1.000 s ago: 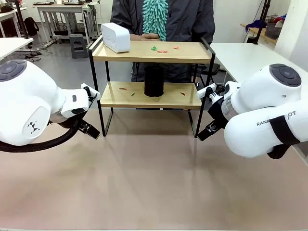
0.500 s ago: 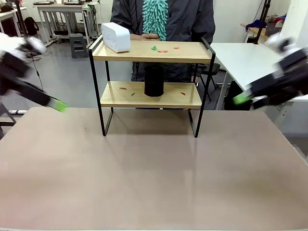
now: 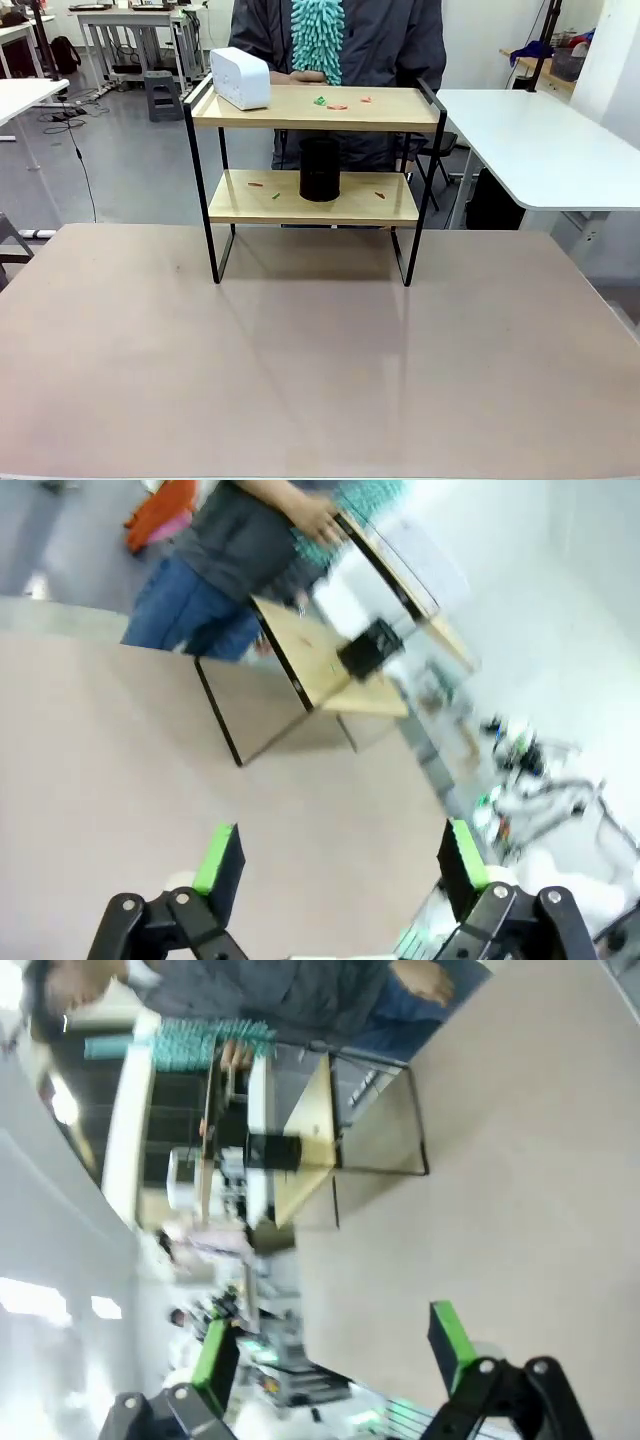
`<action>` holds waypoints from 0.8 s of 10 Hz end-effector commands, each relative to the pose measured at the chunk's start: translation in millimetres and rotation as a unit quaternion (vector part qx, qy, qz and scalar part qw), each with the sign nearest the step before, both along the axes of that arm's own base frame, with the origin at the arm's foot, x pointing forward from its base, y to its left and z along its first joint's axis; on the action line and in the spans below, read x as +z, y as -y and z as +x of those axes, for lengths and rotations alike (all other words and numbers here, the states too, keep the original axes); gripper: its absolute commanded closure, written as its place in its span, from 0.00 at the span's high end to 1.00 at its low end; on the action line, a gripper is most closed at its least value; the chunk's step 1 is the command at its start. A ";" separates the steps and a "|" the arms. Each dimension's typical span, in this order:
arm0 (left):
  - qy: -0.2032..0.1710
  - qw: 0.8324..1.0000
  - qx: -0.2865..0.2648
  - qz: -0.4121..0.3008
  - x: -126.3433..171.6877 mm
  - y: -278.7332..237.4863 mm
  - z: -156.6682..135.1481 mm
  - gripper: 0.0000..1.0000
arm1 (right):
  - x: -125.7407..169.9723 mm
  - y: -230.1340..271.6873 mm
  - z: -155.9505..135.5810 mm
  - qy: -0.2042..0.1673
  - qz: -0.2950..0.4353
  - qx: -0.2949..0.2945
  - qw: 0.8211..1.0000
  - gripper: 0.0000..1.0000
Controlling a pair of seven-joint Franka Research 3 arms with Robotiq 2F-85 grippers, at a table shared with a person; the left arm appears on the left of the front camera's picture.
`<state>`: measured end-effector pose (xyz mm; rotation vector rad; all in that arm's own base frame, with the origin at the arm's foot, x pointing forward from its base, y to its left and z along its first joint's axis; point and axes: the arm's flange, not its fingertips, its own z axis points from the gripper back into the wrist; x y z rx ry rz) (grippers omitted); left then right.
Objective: Clean the shelf.
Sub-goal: Pick up the Duster from the human.
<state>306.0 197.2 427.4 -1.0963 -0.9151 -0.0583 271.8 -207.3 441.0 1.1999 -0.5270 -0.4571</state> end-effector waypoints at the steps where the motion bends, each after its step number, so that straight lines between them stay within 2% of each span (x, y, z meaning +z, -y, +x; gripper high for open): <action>1: -0.013 0.996 0.056 -0.072 -67.1 42.8 -23.1 1.00 | -76.0 -46.6 24.5 -0.009 0.048 0.010 0.999 1.00; 2: 0.000 1.000 0.000 0.000 0.0 0.0 0.0 1.00 | 0.0 0.0 0.0 0.000 0.000 0.000 1.000 1.00; 8: 0.000 1.000 0.000 0.000 0.0 0.0 0.0 1.00 | 0.0 0.0 0.0 0.000 0.000 0.000 1.000 1.00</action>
